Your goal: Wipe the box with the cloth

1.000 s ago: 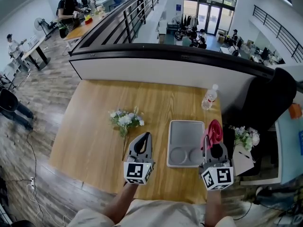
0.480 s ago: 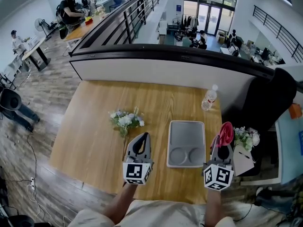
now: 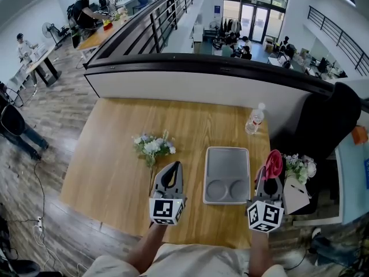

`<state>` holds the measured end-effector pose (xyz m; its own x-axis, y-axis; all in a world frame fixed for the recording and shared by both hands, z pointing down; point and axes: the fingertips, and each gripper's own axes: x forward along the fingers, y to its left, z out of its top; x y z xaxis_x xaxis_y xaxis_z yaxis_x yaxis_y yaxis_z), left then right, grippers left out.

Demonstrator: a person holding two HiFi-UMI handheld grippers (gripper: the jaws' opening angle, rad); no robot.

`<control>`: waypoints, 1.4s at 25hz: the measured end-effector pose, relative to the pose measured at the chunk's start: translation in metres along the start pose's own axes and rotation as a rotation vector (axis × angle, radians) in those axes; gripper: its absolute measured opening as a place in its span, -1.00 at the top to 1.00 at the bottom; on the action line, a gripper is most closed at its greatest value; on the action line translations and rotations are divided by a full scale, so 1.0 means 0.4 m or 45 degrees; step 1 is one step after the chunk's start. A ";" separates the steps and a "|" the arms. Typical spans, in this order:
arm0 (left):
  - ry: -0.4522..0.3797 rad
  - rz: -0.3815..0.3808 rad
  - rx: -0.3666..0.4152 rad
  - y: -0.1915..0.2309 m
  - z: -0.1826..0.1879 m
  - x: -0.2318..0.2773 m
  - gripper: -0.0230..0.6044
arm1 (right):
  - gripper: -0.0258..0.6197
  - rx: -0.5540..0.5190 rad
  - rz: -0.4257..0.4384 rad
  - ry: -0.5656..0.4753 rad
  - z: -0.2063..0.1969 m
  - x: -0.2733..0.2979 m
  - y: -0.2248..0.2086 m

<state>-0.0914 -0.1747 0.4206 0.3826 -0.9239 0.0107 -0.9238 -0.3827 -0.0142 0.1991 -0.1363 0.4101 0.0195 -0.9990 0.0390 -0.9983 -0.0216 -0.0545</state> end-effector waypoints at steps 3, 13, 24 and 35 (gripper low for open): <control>0.000 -0.002 0.000 -0.001 0.000 0.001 0.88 | 0.73 -0.003 0.005 0.001 0.001 0.001 0.002; -0.001 -0.004 -0.002 -0.001 0.003 0.002 0.88 | 0.73 -0.005 0.026 0.002 0.008 0.004 0.010; -0.005 -0.005 -0.004 0.000 0.004 0.005 0.88 | 0.72 -0.018 0.043 -0.010 0.016 0.004 0.020; -0.003 -0.002 -0.005 -0.002 0.002 0.003 0.88 | 0.73 -0.028 0.054 -0.023 0.019 -0.001 0.024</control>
<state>-0.0900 -0.1756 0.4200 0.3840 -0.9233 0.0085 -0.9233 -0.3841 -0.0105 0.1897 -0.1364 0.4022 -0.0222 -0.9996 0.0194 -0.9992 0.0216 -0.0341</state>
